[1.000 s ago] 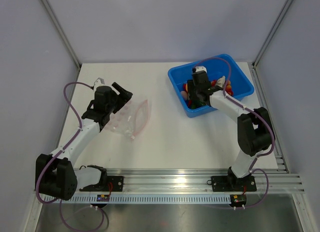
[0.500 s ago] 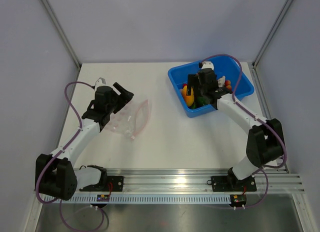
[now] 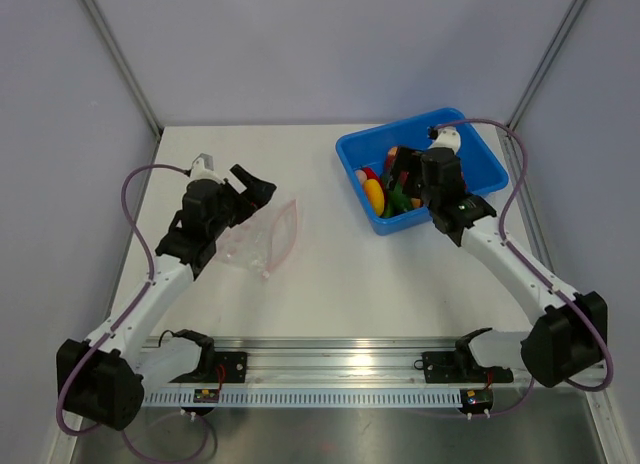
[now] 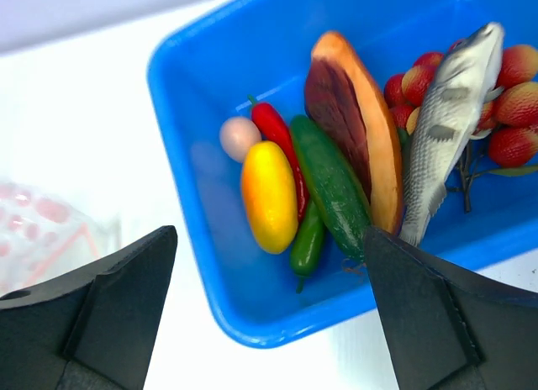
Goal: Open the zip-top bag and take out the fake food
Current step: Reset both arms
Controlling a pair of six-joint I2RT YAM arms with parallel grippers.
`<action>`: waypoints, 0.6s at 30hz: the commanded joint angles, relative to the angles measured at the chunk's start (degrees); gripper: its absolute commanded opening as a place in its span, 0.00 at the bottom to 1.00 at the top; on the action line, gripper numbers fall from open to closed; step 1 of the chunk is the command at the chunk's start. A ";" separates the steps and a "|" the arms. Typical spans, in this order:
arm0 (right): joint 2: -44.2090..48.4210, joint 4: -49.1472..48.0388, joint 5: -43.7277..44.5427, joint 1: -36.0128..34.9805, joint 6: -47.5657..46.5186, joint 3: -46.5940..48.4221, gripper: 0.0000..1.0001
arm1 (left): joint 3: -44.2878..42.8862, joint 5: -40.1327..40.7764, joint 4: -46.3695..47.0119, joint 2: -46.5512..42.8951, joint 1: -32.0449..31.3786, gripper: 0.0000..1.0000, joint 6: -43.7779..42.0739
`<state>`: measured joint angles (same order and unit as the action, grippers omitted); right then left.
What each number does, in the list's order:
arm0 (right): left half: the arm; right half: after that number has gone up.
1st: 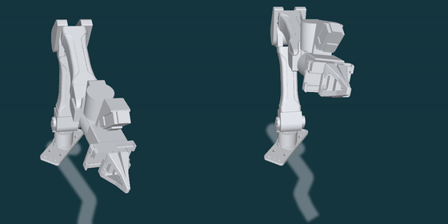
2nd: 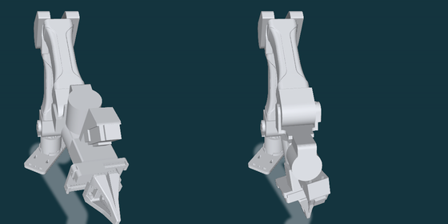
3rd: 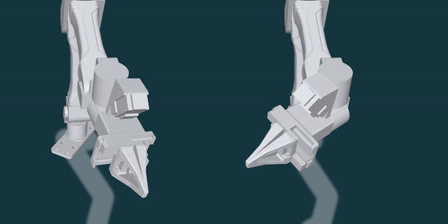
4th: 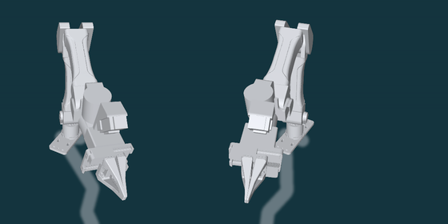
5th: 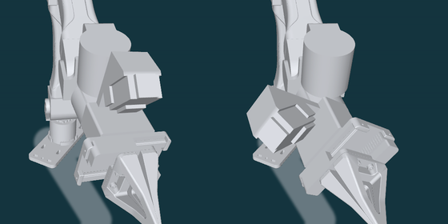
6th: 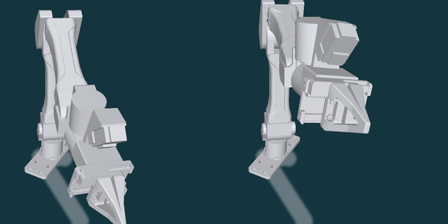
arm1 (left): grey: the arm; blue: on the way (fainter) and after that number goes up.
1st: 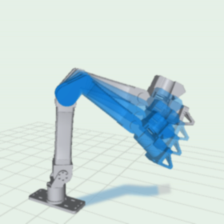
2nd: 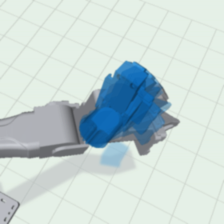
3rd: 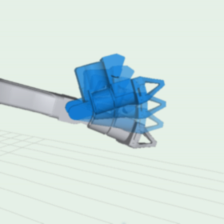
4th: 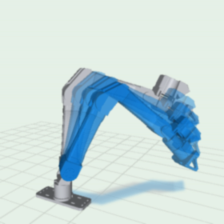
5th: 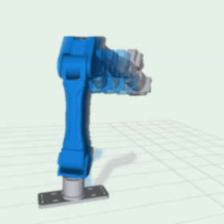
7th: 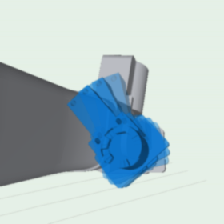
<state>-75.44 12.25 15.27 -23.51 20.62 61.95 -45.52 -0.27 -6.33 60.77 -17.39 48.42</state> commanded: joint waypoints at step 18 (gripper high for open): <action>41.24 -2.14 -1.73 0.39 8.03 -24.86 1.00 | 17.47 -5.98 7.91 -28.41 -3.27 0.99 0.36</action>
<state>-35.73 11.75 13.85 -23.44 27.11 38.98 -29.28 -5.56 -2.90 36.71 -20.43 50.09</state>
